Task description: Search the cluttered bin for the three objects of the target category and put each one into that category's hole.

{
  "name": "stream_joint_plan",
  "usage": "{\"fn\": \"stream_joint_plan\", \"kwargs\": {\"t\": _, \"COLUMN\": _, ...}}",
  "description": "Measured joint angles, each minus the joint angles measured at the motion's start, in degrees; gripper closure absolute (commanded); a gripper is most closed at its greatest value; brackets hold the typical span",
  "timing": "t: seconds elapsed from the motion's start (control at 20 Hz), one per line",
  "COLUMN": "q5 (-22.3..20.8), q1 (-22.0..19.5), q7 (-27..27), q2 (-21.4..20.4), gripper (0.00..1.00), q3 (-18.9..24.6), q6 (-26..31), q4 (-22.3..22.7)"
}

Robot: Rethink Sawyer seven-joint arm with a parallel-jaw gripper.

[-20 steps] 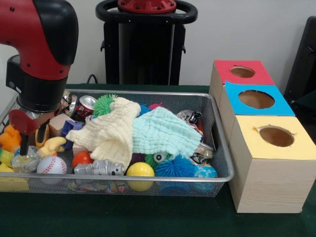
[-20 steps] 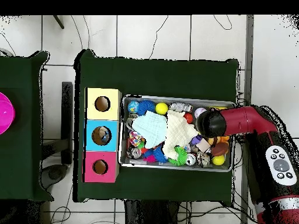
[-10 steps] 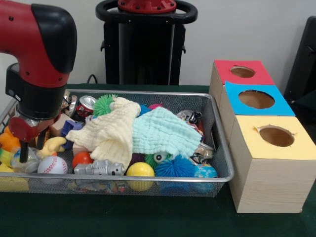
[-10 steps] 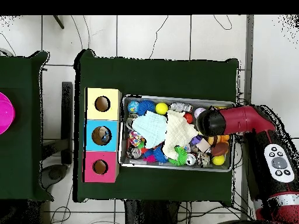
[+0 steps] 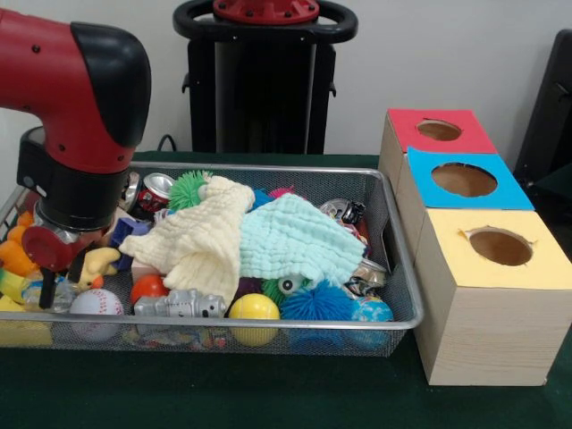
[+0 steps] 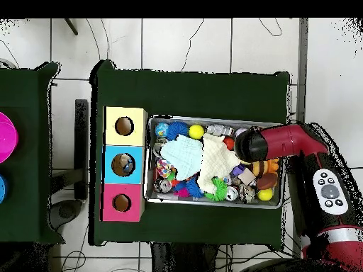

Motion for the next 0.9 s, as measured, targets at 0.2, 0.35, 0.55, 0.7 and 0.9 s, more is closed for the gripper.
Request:
{"fn": "stream_joint_plan", "kwargs": {"t": 0.2, "q5": -0.93, "q1": 0.92, "q7": 0.0, "q2": 0.04, "gripper": 0.0, "q3": 0.0, "q6": 0.0, "q4": -0.12}}
{"fn": "stream_joint_plan", "kwargs": {"t": 0.35, "q5": -1.08, "q1": 1.3, "q7": 0.0, "q2": 0.04, "gripper": 0.0, "q3": 0.0, "q6": 0.0, "q4": -0.14}}
{"fn": "stream_joint_plan", "kwargs": {"t": 0.55, "q5": -1.1, "q1": 1.35, "q7": 0.0, "q2": 0.06, "gripper": 1.0, "q3": 0.0, "q6": 0.0, "q4": -0.21}}
{"fn": "stream_joint_plan", "kwargs": {"t": 0.7, "q5": -1.12, "q1": 1.35, "q7": 0.0, "q2": 0.07, "gripper": 1.0, "q3": -0.01, "q6": 0.0, "q4": -0.35}}
{"fn": "stream_joint_plan", "kwargs": {"t": 0.9, "q5": -1.1, "q1": 1.35, "q7": 0.0, "q2": 0.07, "gripper": 1.0, "q3": -0.02, "q6": 0.01, "q4": -0.51}}
